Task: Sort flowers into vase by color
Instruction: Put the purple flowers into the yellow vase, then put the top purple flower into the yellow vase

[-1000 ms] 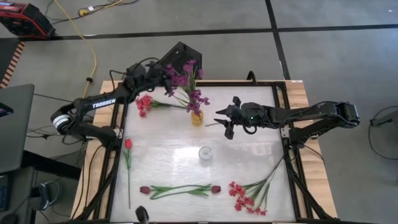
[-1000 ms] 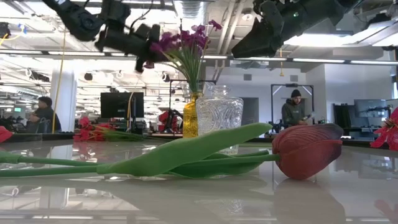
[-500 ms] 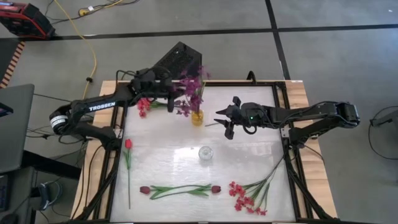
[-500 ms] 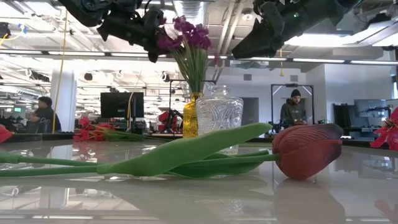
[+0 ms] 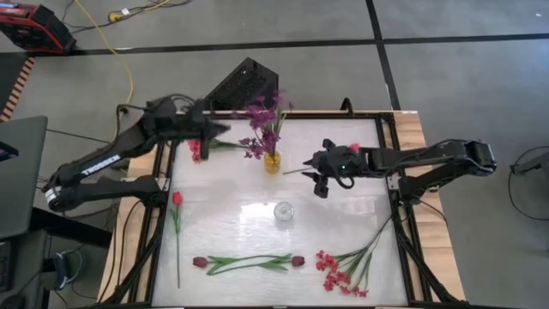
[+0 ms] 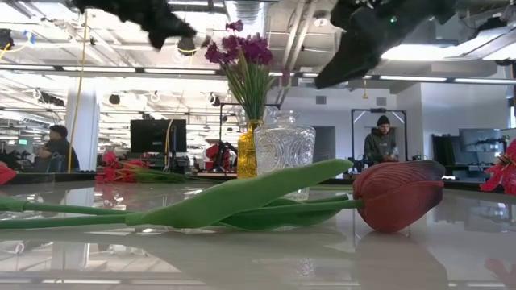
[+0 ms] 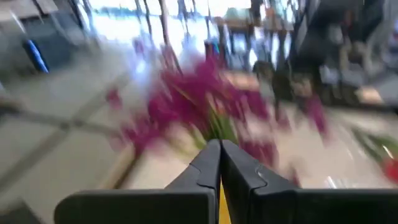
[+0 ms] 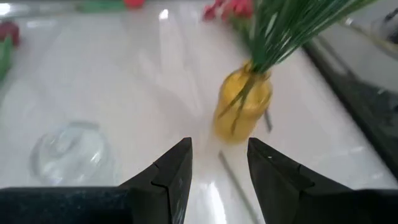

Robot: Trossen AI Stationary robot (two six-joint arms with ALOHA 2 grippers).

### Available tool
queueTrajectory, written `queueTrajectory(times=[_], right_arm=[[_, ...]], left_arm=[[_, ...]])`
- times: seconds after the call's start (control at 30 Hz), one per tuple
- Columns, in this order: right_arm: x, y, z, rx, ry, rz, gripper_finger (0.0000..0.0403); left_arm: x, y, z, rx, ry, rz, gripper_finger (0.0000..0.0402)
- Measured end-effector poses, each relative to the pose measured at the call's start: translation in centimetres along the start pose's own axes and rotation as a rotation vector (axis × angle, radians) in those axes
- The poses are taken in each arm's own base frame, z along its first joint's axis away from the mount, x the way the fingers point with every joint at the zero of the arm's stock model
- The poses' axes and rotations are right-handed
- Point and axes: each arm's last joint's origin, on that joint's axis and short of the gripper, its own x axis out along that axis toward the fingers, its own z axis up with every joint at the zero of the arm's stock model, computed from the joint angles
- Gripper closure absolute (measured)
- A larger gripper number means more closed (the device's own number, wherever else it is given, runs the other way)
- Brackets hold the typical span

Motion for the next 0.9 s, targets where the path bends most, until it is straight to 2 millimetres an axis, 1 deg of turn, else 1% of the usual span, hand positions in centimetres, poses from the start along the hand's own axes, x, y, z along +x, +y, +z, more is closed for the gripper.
queueTrajectory(times=[0.1, 0.17, 0.23, 0.3, 0.4, 0.47, 0.53, 0.7, 0.8, 0.9], right_arm=[[-0.5, 0.9, 0.0, -0.017, 0.054, 0.027, 0.0223], [-0.8, 1.5, 0.0, -0.033, 0.070, 0.049, 0.0223], [-1.0, 2.3, -0.2, -0.054, 0.082, 0.071, 0.0223], [-1.2, 2.9, -0.3, -0.071, 0.082, 0.093, 0.0223], [-1.4, 3.7, -0.5, -0.093, 0.090, 0.117, 0.0223], [-1.6, 4.1, -0.5, -0.102, 0.090, 0.129, 0.0223], [-1.7, 4.4, -0.5, -0.103, 0.086, 0.139, 0.0223], [-1.9, 5.0, -0.6, -0.107, 0.084, 0.159, 0.0223], [-2.0, 5.3, -0.5, -0.107, 0.070, 0.171, 0.0223], [-2.1, 5.6, -0.4, -0.075, 0.051, 0.181, 0.0223]], left_arm=[[-0.1, -1.4, -3.1, -0.061, 0.137, -0.038, 0.0401], [-0.2, -2.4, -5.0, -0.102, 0.183, -0.061, 0.0401], [-0.3, -3.4, -6.7, -0.125, 0.209, -0.110, 0.0401], [-0.4, -4.8, -8.4, -0.128, 0.235, -0.198, 0.0401], [0.0, -7.2, -10.3, -0.131, 0.202, -0.355, 0.0401], [0.3, -8.9, -11.1, -0.127, 0.185, -0.434, 0.0401], [0.5, -10.6, -11.4, -0.117, 0.174, -0.487, 0.0401], [0.4, -14.6, -12.3, -0.043, 0.245, -0.582, 0.0401], [0.6, -16.8, -12.8, -0.005, 0.250, -0.635, 0.0401], [1.2, -18.5, -13.2, 0.009, 0.222, -0.646, 0.0401]])
